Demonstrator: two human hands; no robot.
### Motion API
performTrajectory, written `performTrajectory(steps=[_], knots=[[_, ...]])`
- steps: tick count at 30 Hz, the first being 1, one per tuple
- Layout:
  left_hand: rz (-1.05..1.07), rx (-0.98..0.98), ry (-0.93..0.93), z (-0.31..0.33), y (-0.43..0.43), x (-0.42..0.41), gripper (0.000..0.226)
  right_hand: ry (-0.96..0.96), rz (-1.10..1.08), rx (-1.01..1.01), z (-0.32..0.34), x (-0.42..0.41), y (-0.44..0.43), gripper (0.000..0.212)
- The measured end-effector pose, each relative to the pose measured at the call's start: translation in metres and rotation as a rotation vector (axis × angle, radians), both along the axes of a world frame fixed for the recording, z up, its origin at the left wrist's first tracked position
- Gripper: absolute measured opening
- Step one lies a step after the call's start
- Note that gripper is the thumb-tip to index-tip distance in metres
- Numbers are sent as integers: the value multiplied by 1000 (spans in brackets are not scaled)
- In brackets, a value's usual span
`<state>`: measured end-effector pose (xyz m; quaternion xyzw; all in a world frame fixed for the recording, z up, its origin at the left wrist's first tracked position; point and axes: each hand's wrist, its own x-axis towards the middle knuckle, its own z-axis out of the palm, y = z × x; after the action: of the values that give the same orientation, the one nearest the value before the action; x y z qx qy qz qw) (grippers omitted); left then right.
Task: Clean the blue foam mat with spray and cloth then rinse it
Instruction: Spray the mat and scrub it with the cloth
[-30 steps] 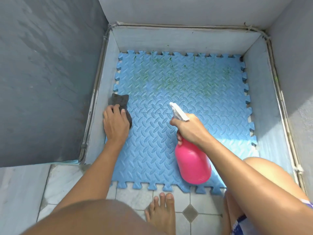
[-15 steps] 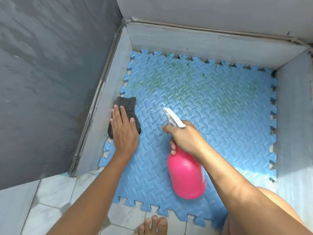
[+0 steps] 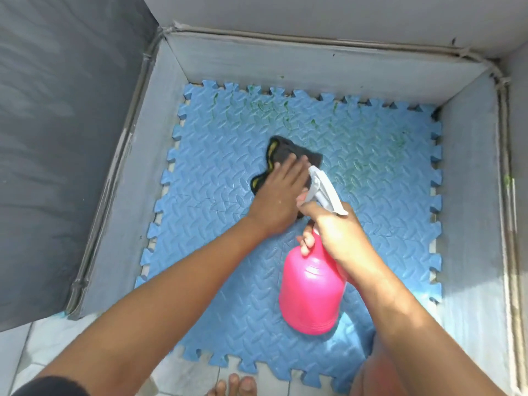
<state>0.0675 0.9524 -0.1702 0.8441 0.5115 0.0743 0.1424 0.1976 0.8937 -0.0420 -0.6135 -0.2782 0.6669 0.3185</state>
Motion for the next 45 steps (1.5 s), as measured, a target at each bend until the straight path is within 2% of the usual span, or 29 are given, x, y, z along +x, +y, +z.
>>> performTrajectory(steps=[1, 3, 5, 8, 9, 11, 15, 19, 22, 25, 27, 31, 36, 38, 40, 45], knots=[[-49, -18, -2, 0, -10, 2, 63, 4, -4, 9, 0, 1, -1, 7], [-19, 12, -13, 2, -13, -12, 58, 18, -12, 14, 1, 4, -2, 8], [177, 58, 19, 4, -6, -44, 55, 34, -35, 4, 1, 7, -3, 6], [599, 3, 27, 6, 11, -128, 56, 5, -49, -24, -1, 11, -8, 8], [649, -14, 26, 8, 12, -151, 57, -12, -45, -35, -2, 11, -11, 8], [630, -17, 37, 9, 9, -175, 58, -43, -22, -64, -1, 8, -15, 5], [637, -27, 46, 10, 7, -167, 59, -126, 18, -76, 2, -4, -20, 20], [655, -8, 36, 10, 8, -167, 58, -89, 52, -56, 5, -14, -19, 7], [679, 4, -14, 5, 10, -163, 57, -90, 4, -75, 2, -10, -16, 9], [601, 21, -50, 3, 9, -158, 54, -99, -175, -132, -9, 5, -19, 13], [465, 19, -53, 4, 6, -142, 51, -65, -284, -188, -15, 19, -22, 17], [113, -12, -58, 8, 4, -70, 50, -8, -378, -244, -20, 46, -27, 18], [-477, 30, -12, 0, -6, 58, 52, 67, -558, -257, -16, 75, -40, 12], [-645, 19, -11, -4, -7, 106, 53, 123, -604, -262, -15, 86, -40, 14], [-625, 4, -13, -1, 6, 137, 54, 147, -620, -249, -15, 95, -38, 12], [-17, 13, 66, 10, 84, 118, 55, 189, -645, -230, -11, 109, -35, 15]])
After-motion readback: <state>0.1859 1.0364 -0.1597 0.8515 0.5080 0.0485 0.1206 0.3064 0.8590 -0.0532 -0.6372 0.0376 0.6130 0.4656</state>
